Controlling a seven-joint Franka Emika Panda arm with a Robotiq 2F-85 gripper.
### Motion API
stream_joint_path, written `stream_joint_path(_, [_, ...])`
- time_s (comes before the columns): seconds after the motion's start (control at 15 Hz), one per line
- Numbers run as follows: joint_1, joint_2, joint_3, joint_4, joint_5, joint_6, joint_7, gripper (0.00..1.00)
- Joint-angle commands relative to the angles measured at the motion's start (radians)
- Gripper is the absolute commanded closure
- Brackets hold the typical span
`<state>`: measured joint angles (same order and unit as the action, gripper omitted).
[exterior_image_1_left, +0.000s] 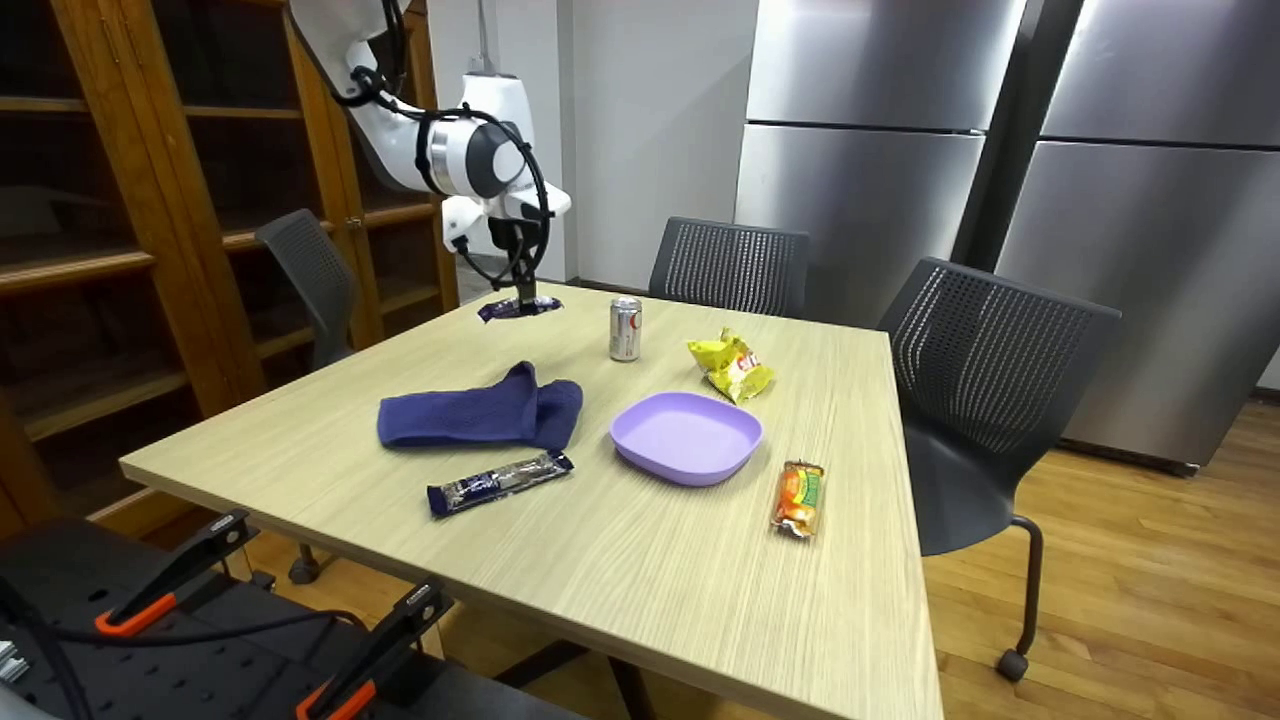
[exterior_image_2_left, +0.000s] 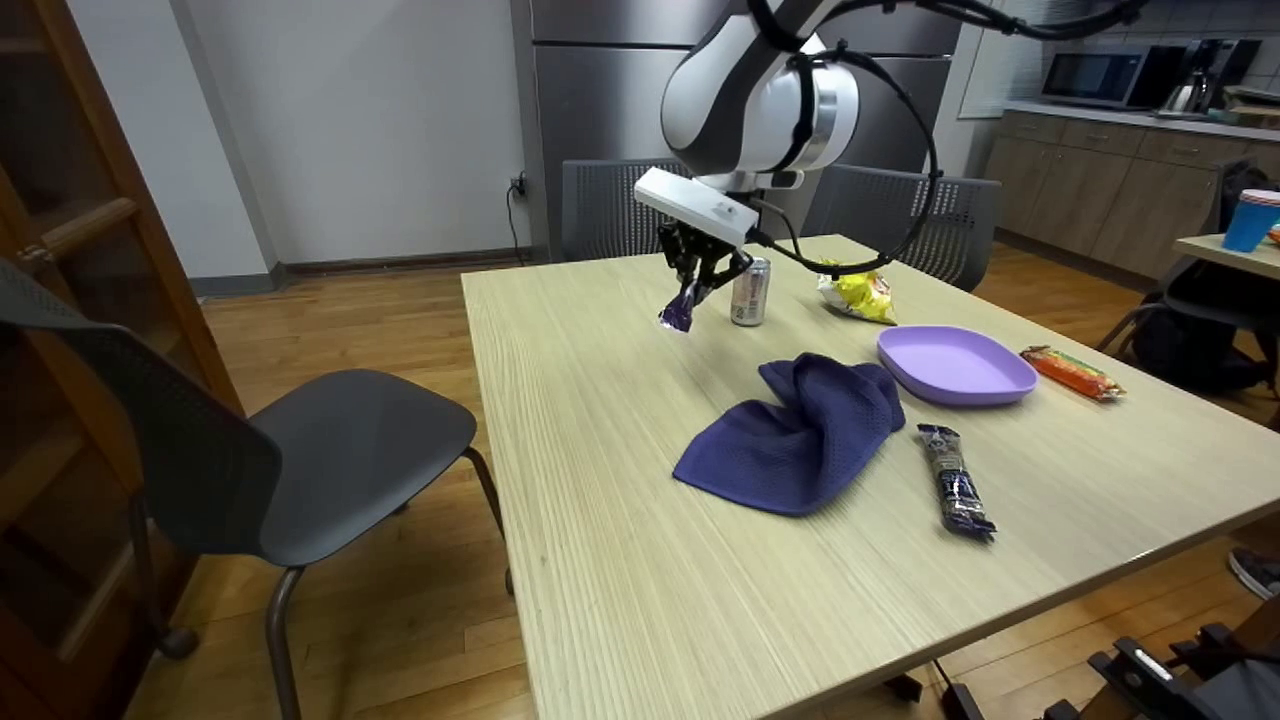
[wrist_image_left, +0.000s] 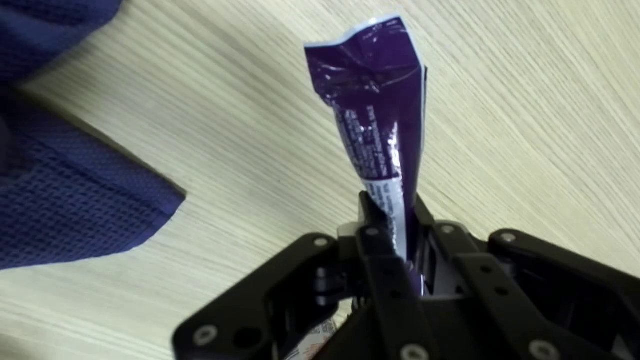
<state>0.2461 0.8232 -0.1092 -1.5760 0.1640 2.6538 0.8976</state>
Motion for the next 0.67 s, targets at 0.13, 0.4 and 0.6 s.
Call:
stream_joint_path(0.13, [-0.040, -0.103, -0.010, -0.126, -0.005, -0.007, -0.009, 0.96])
stream_joint_path(0.4, [-0.061, -0.141, -0.043, -0.197, -0.006, -0.002, 0.011, 0.96])
stream_joint_path(0.6, [-0.070, -0.167, -0.079, -0.253, -0.019, 0.003, 0.020, 0.96])
